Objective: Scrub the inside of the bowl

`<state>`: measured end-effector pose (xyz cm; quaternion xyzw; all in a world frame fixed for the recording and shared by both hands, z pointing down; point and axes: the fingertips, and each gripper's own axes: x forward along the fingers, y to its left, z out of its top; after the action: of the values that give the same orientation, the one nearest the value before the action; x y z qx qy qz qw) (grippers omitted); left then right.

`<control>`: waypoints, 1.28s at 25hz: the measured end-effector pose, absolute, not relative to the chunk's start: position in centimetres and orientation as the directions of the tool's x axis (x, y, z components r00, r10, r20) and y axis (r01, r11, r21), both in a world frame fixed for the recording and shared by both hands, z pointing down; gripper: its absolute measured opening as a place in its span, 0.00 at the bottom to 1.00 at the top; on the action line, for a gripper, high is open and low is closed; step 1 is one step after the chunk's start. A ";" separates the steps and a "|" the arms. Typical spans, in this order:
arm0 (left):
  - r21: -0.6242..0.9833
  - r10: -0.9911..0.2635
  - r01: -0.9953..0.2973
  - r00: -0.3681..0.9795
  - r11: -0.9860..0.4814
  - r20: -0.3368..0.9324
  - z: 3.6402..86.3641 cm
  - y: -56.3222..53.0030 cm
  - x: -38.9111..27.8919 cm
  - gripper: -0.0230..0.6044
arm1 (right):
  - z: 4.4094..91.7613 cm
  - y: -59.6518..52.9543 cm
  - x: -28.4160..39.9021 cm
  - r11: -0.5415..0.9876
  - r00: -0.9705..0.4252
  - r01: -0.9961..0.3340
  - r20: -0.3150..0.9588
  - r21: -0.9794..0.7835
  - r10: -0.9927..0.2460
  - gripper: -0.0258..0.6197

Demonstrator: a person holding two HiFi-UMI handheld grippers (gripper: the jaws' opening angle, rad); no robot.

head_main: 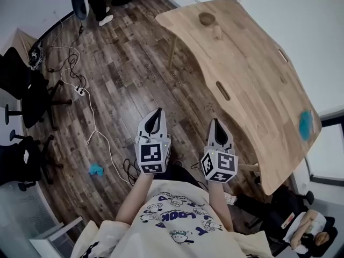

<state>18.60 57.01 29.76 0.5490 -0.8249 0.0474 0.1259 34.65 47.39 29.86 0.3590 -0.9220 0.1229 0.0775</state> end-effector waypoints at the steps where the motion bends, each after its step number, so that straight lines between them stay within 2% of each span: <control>1: 0.061 -0.894 -0.918 -0.364 0.392 0.262 29.9 56.6 18.3 0.08 | 30.0 47.0 34.3 0.711 -0.729 -0.682 0.234 -0.172 -0.643 0.05; 20: 0.069 -0.918 -0.939 -0.312 0.337 0.244 29.1 45.8 3.7 0.08 | 29.0 37.2 21.3 0.662 -0.674 -0.737 0.230 -0.137 -0.702 0.05; 32: 0.093 -0.924 -0.954 -0.249 0.286 0.291 31.1 41.8 1.1 0.08 | 30.3 34.3 18.5 0.626 -0.638 -0.767 0.274 -0.143 -0.719 0.05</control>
<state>1.08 41.81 31.10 0.5951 -0.7887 0.0511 0.1457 18.50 34.27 30.33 0.4143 -0.8966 0.1240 0.0956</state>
